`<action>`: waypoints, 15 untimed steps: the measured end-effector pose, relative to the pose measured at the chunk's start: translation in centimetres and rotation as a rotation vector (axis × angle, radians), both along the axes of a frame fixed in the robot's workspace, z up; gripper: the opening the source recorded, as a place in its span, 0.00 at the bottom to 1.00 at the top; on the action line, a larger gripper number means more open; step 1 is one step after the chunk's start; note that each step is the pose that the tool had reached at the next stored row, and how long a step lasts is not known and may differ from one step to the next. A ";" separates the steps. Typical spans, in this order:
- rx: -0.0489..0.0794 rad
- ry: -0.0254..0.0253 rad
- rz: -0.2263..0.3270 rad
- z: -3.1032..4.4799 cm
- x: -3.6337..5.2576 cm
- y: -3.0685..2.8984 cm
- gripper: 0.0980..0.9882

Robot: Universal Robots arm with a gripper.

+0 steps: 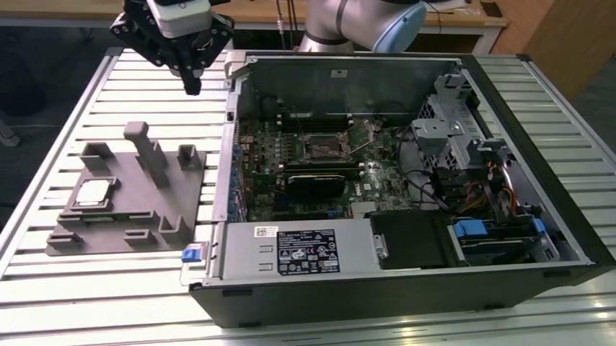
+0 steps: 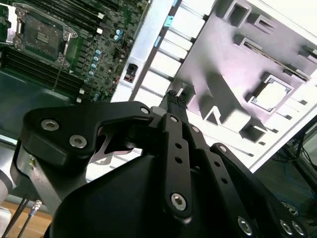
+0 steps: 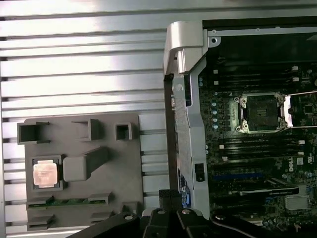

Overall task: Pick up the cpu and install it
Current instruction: 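Reach for the cpu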

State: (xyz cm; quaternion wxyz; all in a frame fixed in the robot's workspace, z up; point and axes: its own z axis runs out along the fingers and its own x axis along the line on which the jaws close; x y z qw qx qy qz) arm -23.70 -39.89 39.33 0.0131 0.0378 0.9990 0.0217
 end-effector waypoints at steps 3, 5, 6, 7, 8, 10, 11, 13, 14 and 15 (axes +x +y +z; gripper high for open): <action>0.000 0.0000 0.000 0.00 -0.56 0.00 0.01; 0.000 0.0000 0.000 0.00 -0.94 0.00 0.01; 0.000 -0.0001 0.000 0.00 -1.15 0.00 0.01; 0.000 0.0000 0.000 0.00 -1.34 0.00 0.01; 0.000 -0.0001 0.000 0.00 -1.54 0.00 0.01; 0.000 0.0000 0.000 0.00 -1.92 0.00 0.01; 0.000 0.0000 0.000 0.00 -2.11 0.00 0.01; 0.000 -0.0001 0.000 0.00 -2.52 0.00 0.01; 0.000 0.0000 0.000 0.00 -2.72 0.00 0.01; 0.000 0.0000 0.000 0.00 -2.91 0.00 0.01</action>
